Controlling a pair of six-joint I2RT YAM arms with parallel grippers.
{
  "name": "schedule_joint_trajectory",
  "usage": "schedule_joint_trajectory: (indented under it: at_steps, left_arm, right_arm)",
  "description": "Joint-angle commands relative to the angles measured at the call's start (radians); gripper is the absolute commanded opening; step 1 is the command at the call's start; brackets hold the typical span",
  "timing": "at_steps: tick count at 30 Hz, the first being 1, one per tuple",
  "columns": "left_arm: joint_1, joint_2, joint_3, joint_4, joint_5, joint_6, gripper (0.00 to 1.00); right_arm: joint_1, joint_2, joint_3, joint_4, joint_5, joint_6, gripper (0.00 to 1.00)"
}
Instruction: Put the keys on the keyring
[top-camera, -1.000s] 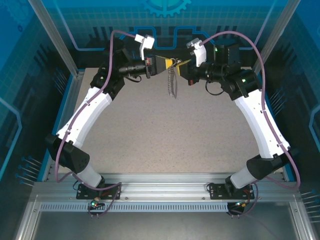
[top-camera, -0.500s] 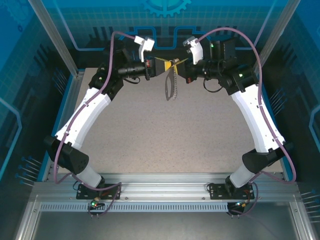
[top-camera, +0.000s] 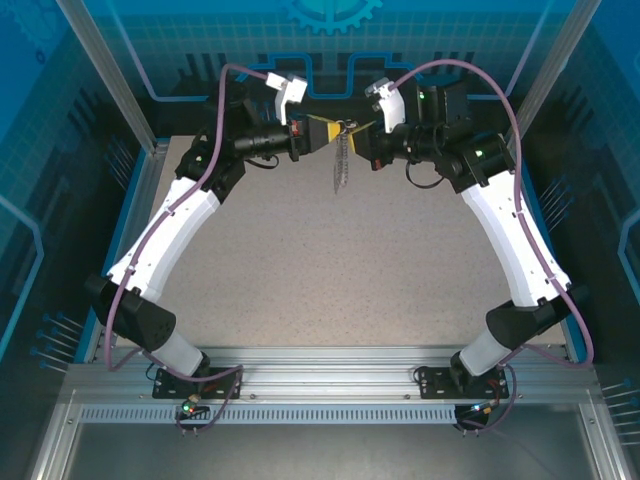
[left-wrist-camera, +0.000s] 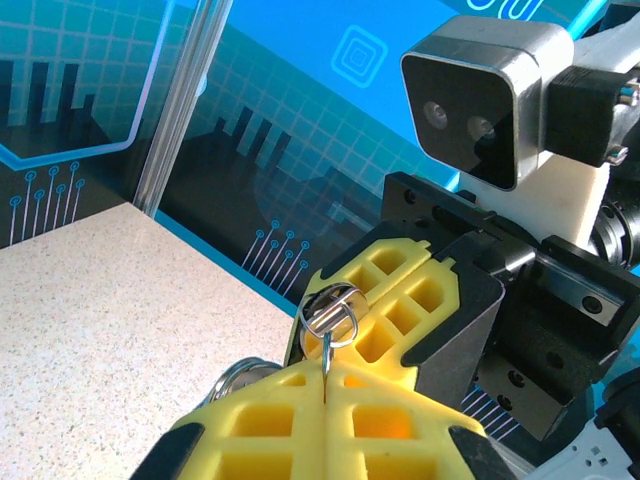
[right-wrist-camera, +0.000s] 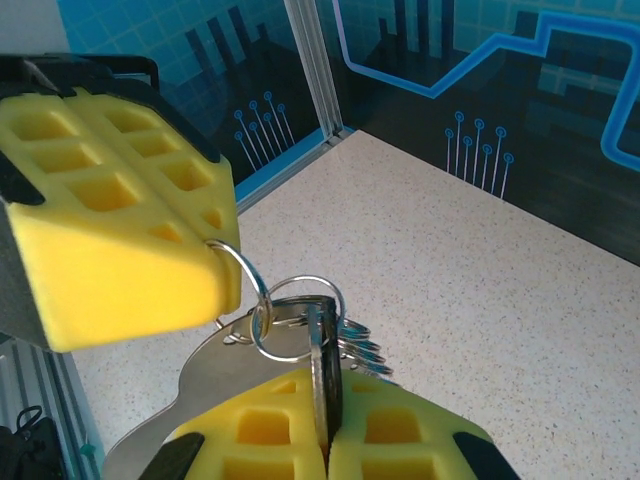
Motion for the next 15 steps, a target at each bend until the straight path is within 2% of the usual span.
schedule_joint_trajectory:
  at_steps: [1,15]
  left_arm:
    - [-0.003,-0.037,-0.015,0.029,-0.014,-0.007,0.0]
    - [-0.003,-0.04,-0.034,0.069,-0.029,-0.025,0.0]
  right_arm:
    - [0.008,-0.038,-0.019,0.024,-0.002,0.01,0.0]
    - [0.049,-0.045,-0.08,0.043,-0.015,0.029,0.0]
